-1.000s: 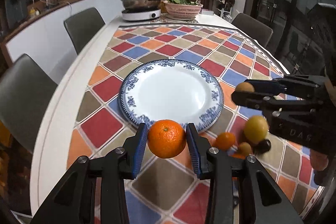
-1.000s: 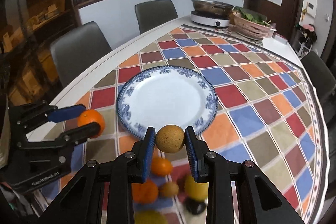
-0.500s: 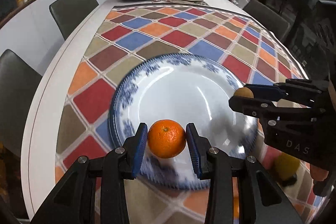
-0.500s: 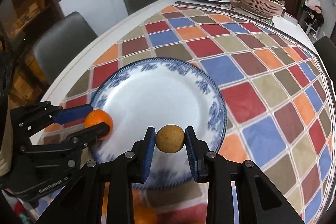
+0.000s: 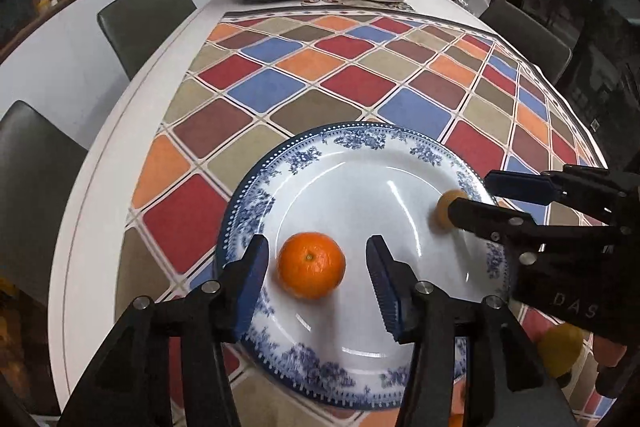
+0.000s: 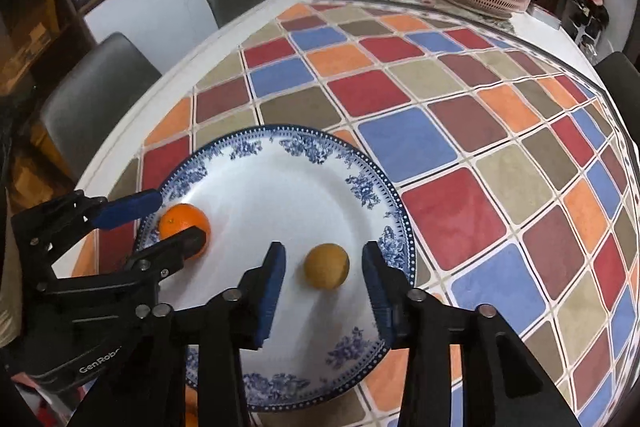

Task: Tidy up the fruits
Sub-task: 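Carry both fruits onto the blue-and-white plate and open both tools, then lift both open tools away from the plate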

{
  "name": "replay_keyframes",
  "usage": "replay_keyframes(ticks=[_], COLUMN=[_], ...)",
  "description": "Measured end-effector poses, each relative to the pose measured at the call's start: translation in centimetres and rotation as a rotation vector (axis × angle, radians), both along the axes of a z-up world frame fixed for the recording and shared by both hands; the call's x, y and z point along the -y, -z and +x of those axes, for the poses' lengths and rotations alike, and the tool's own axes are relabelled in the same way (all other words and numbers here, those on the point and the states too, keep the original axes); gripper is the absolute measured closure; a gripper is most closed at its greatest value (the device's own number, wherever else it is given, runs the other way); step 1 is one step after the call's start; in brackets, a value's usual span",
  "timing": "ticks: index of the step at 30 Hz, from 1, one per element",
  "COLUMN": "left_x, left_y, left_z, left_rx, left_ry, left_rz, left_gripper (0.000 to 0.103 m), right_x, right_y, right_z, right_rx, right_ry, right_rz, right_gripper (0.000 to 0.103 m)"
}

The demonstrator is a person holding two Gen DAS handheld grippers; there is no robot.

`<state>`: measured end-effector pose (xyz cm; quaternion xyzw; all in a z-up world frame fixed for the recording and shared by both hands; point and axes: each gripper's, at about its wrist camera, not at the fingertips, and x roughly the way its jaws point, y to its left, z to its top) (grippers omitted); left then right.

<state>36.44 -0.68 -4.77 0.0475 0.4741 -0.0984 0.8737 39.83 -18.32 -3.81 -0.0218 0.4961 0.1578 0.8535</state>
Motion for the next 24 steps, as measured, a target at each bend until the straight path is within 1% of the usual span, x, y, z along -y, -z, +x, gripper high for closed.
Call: replay_keyframes(ticks=[3, 4, 5, 7, 8, 13, 14, 15, 16, 18, 20, 23, 24], left_x=[-0.4, -0.6, -0.7, -0.7, -0.7, -0.5, -0.4, -0.4, -0.4, -0.4, -0.2, 0.0, 0.1], left_y=[-1.3, -1.9, -2.6, -3.6, -4.3, -6.7, -7.0, -7.5, -7.9, -8.5, -9.0, -9.5, -9.7], left_z=[-1.5, -2.1, -2.9, -4.3, -5.5, -9.8, -10.3, -11.2, -12.2, -13.7, -15.3, -17.3, -18.1], left_rx=[0.014, 0.026, 0.038, 0.064, 0.083, 0.165, 0.176, 0.195, 0.213, 0.237, 0.259, 0.282, 0.290], left_ry=[-0.010, -0.019, -0.030, -0.041, -0.042, -0.044, -0.045, -0.047, -0.047, -0.053, -0.057, -0.058, -0.059], left_rz=[-0.012, -0.013, -0.006, -0.005, -0.005, 0.014, 0.017, 0.017, 0.016, 0.016, 0.011, 0.011, 0.011], left_gripper=[0.052, 0.051, 0.048, 0.044, 0.043, 0.035, 0.034, 0.032, 0.030, 0.025, 0.024, 0.017, 0.017], right_x=[0.7, 1.1, 1.3, 1.8, 2.1, 2.8, 2.9, 3.0, 3.1, 3.3, 3.5, 3.8, 3.9], right_y=[-1.0, -1.5, -1.9, -2.7, -3.3, -5.7, -6.1, -6.5, -6.9, -7.6, -8.1, -8.9, -9.1], right_z=[-1.0, -1.7, -2.1, -3.3, -4.4, -8.8, -9.4, -10.3, -11.3, -12.8, -14.3, -16.4, -17.0], right_rx=[0.024, 0.038, 0.049, 0.077, 0.099, 0.192, 0.205, 0.221, 0.239, 0.268, 0.293, 0.313, 0.319], right_ry=[0.018, 0.030, 0.039, 0.059, 0.069, 0.077, 0.075, 0.074, 0.074, 0.072, 0.072, 0.068, 0.068], right_rz=[0.020, 0.027, 0.028, 0.033, 0.035, 0.030, 0.033, 0.033, 0.030, 0.028, 0.017, 0.012, 0.008], right_gripper=[0.060, 0.060, 0.060, 0.052, 0.046, 0.045, 0.043, 0.037, 0.034, 0.033, 0.033, 0.033, 0.033])
